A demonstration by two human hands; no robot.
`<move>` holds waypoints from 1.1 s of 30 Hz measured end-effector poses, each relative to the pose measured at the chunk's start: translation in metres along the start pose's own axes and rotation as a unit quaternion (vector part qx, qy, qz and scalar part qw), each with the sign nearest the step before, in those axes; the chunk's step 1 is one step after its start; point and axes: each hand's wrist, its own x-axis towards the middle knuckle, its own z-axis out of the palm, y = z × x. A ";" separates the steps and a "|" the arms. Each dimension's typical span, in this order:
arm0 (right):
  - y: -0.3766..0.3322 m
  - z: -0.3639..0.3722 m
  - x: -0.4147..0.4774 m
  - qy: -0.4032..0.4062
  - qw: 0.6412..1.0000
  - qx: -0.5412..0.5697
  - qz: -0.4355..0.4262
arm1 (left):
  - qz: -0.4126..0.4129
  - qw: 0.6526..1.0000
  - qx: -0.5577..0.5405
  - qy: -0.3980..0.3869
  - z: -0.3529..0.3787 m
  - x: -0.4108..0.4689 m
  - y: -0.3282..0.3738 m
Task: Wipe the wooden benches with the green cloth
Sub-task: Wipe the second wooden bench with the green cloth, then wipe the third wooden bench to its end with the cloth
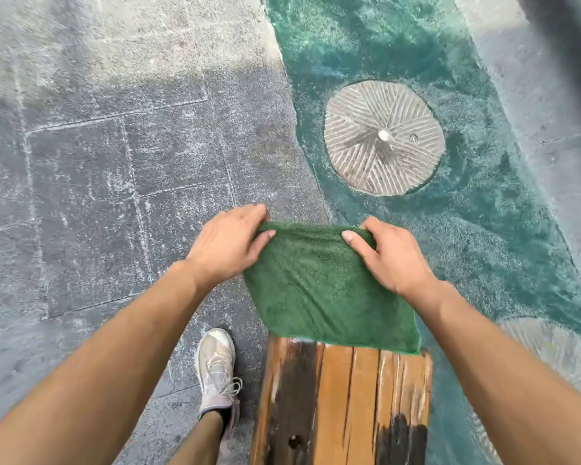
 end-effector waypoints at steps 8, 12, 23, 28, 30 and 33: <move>-0.230 -0.149 0.086 -0.192 0.936 -0.240 -0.172 | -0.032 0.991 0.123 -0.045 -0.274 -0.026 -0.117; -0.354 -0.214 0.100 -0.171 0.922 -0.274 -0.212 | -0.073 0.983 0.161 -0.050 -0.394 -0.075 -0.152; -0.671 -0.337 0.067 -0.112 0.867 -0.345 -0.342 | -0.327 0.942 0.080 -0.001 -0.650 -0.311 -0.206; -0.787 -0.347 0.040 -0.115 0.813 -0.390 -0.417 | -0.395 0.914 0.009 0.090 -0.686 -0.425 -0.202; -0.837 -0.347 0.034 -0.132 0.799 -0.388 -0.441 | -0.418 0.898 -0.050 0.125 -0.693 -0.464 -0.205; -0.916 -0.327 0.014 -0.151 0.738 -0.425 -0.502 | -0.465 0.859 -0.108 0.184 -0.699 -0.524 -0.213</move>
